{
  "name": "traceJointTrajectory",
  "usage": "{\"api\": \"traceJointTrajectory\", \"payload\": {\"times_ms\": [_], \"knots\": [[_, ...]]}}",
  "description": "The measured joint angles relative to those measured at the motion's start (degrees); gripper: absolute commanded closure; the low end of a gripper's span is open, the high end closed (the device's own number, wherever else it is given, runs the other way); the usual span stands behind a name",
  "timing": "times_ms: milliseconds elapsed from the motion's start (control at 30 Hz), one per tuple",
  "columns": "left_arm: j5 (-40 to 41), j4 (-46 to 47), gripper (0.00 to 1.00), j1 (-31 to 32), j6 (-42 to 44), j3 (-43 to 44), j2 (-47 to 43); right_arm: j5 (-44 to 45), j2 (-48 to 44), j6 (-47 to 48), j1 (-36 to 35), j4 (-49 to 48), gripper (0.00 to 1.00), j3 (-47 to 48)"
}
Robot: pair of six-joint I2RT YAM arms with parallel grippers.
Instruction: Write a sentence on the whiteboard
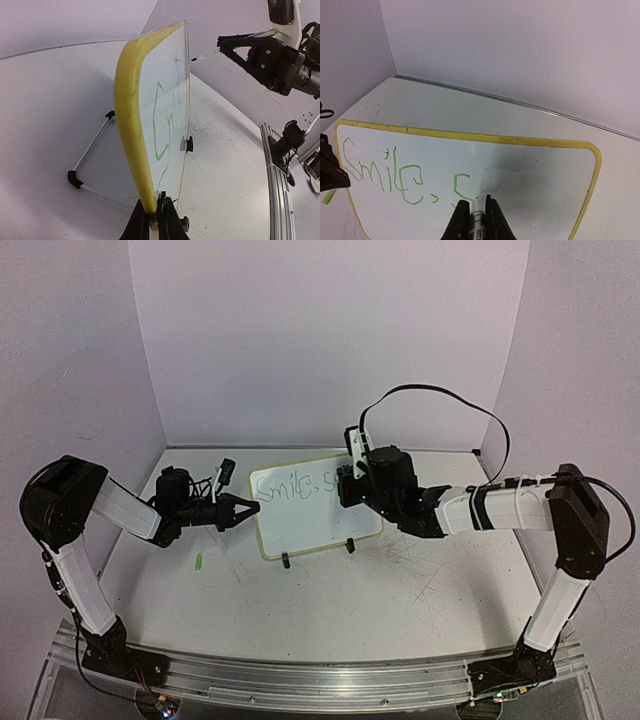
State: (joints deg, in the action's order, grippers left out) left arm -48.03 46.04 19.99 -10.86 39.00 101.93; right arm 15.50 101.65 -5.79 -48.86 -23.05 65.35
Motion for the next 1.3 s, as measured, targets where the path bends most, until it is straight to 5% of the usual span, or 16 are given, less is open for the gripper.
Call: {"api": "traceJointTrajectory", "payload": {"times_ms": [1300], "knots": [[0.0,0.0,1.00,0.0,0.1,0.0,0.0,2.4,2.4,-0.4,0.0,-0.1,1.00,0.8]]}}
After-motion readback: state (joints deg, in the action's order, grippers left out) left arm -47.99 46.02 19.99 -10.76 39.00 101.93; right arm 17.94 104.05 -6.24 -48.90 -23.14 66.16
